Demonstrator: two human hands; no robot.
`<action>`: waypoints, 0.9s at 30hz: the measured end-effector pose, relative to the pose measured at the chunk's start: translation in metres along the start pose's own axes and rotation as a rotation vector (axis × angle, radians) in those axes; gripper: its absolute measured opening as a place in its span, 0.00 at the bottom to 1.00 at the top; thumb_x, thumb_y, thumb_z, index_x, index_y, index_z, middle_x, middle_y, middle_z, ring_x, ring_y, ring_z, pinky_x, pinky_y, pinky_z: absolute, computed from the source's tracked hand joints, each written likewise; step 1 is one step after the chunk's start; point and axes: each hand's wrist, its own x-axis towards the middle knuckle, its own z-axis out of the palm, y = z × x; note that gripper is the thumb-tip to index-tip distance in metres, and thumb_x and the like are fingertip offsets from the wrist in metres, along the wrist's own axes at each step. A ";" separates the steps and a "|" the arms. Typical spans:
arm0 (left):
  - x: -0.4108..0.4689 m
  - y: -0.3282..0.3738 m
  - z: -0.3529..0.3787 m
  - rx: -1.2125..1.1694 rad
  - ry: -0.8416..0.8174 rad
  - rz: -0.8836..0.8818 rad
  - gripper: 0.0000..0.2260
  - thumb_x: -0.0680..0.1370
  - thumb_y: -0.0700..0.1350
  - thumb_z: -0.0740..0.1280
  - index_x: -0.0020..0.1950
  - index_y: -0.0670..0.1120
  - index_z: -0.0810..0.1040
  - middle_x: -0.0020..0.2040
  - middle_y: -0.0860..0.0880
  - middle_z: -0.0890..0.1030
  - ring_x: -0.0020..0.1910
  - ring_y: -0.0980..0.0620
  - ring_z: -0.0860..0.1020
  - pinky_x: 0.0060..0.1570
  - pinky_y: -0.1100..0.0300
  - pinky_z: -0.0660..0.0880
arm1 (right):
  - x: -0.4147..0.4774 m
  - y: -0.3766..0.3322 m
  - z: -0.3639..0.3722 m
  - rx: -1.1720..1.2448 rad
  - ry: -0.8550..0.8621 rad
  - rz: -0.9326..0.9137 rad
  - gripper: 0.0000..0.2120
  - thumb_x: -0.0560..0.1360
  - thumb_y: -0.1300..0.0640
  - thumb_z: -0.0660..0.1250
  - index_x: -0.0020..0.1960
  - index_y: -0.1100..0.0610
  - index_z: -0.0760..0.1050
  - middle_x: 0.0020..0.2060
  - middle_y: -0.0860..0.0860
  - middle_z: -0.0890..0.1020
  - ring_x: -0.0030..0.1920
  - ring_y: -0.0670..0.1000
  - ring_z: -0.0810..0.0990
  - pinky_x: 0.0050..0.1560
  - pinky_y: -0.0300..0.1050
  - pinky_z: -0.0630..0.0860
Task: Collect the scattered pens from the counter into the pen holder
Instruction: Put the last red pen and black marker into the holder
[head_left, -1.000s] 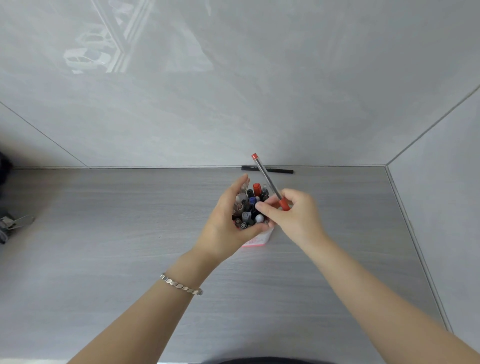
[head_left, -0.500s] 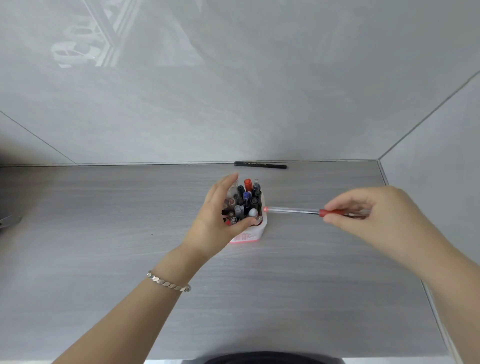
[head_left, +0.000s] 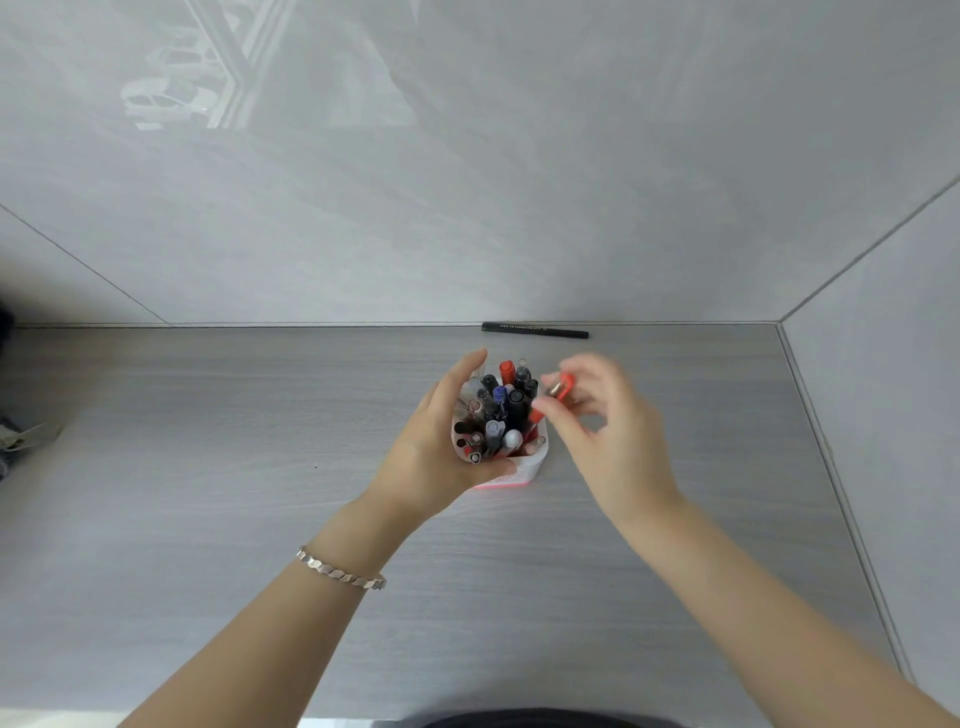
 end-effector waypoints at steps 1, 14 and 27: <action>0.000 0.000 0.000 0.007 0.000 0.003 0.45 0.61 0.43 0.79 0.61 0.73 0.55 0.62 0.49 0.74 0.61 0.51 0.74 0.64 0.51 0.71 | -0.006 0.008 0.006 -0.018 0.013 -0.023 0.14 0.69 0.58 0.72 0.49 0.45 0.71 0.41 0.51 0.84 0.40 0.46 0.80 0.47 0.36 0.75; 0.002 -0.001 0.000 0.079 -0.033 0.023 0.43 0.63 0.44 0.78 0.60 0.72 0.52 0.67 0.53 0.68 0.57 0.57 0.73 0.55 0.66 0.67 | 0.062 0.038 -0.024 0.025 -0.258 0.086 0.16 0.73 0.70 0.63 0.43 0.49 0.80 0.38 0.45 0.83 0.42 0.45 0.80 0.46 0.36 0.73; 0.001 -0.005 0.001 0.094 -0.023 0.009 0.41 0.64 0.45 0.77 0.61 0.71 0.53 0.64 0.55 0.69 0.57 0.59 0.73 0.48 0.83 0.65 | 0.095 0.113 0.025 -0.673 -0.165 0.133 0.11 0.75 0.58 0.62 0.54 0.62 0.77 0.54 0.59 0.78 0.56 0.58 0.74 0.56 0.51 0.70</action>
